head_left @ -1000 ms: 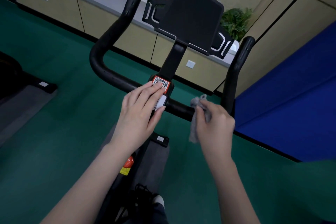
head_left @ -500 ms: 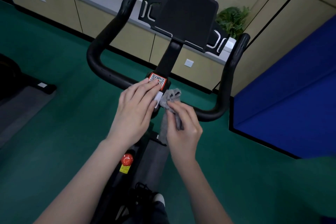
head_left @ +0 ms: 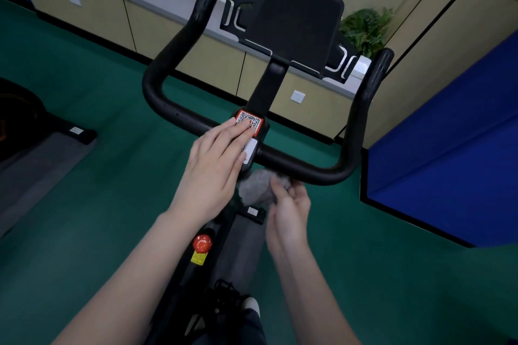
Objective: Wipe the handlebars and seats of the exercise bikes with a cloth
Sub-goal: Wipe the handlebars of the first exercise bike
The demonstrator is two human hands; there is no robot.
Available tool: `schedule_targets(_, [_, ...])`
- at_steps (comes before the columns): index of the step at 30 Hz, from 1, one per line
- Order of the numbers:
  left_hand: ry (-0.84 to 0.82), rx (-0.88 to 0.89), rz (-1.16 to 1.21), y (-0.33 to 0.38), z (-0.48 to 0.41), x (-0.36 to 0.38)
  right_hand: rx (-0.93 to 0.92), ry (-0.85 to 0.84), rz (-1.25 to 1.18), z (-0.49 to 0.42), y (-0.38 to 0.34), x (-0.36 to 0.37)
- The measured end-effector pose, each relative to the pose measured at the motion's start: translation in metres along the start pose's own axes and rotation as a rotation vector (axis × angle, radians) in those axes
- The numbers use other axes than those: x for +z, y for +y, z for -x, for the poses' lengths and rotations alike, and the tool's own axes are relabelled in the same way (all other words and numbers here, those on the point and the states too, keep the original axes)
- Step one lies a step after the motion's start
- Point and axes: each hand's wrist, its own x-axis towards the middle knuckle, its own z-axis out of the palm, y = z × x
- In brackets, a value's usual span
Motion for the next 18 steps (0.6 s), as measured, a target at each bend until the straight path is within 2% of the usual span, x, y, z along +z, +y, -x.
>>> schedule_targets(7, [-0.008,0.013,-0.015,-0.002,0.001,0.001,0.113,-0.128,-0.138,-0.004,-0.008,0.003])
schedule_targets(13, [0.033,0.028,-0.048,0.004,-0.001,0.0,0.094,-0.033,-0.158,-0.004,-0.023,-0.026])
schedule_targets(18, [0.046,0.149,-0.096,0.021,-0.017,0.001,0.086,-0.074,-0.179,0.004,-0.019,-0.02])
